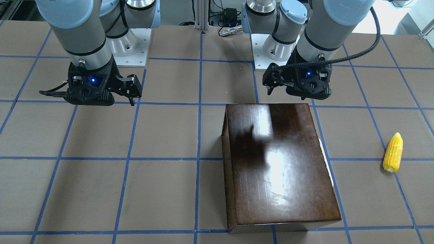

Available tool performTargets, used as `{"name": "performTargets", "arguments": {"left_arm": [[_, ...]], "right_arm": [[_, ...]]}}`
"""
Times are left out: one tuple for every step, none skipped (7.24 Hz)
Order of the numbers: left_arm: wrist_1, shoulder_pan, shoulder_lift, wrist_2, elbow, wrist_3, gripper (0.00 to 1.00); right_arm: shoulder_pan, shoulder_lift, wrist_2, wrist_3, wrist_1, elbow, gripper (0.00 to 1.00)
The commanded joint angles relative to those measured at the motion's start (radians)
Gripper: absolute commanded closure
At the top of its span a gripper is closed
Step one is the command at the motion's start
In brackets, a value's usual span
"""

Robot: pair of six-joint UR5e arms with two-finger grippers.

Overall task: Open drawer and put corn inside
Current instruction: 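Move the left gripper down along the cabinet side toward the drawer handle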

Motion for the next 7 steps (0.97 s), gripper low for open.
{"name": "performTargets", "arguments": {"left_arm": [[0.000,0.000,0.002,0.001,0.000,0.000,0.00],[0.000,0.000,0.002,0.001,0.001,0.000,0.00],[0.000,0.002,0.002,-0.001,0.003,0.000,0.00],[0.000,0.002,0.002,0.001,0.003,-0.004,0.00],[0.000,0.006,0.004,-0.004,0.014,0.000,0.00],[0.000,0.006,0.014,0.002,0.017,0.000,0.00],[-0.002,0.006,0.022,0.002,0.017,-0.001,0.00]], "right_arm": [[0.000,0.000,0.000,0.000,0.000,0.000,0.00],[0.000,0.000,0.000,0.000,0.000,0.000,0.00],[0.000,0.001,0.000,0.000,0.000,0.000,0.00],[0.000,0.000,0.000,0.000,0.000,0.000,0.00],[0.000,0.000,0.000,0.000,0.000,0.000,0.00],[0.000,0.001,0.000,0.000,0.000,0.000,0.00],[0.000,0.000,0.000,0.000,-0.001,0.000,0.00]]}}
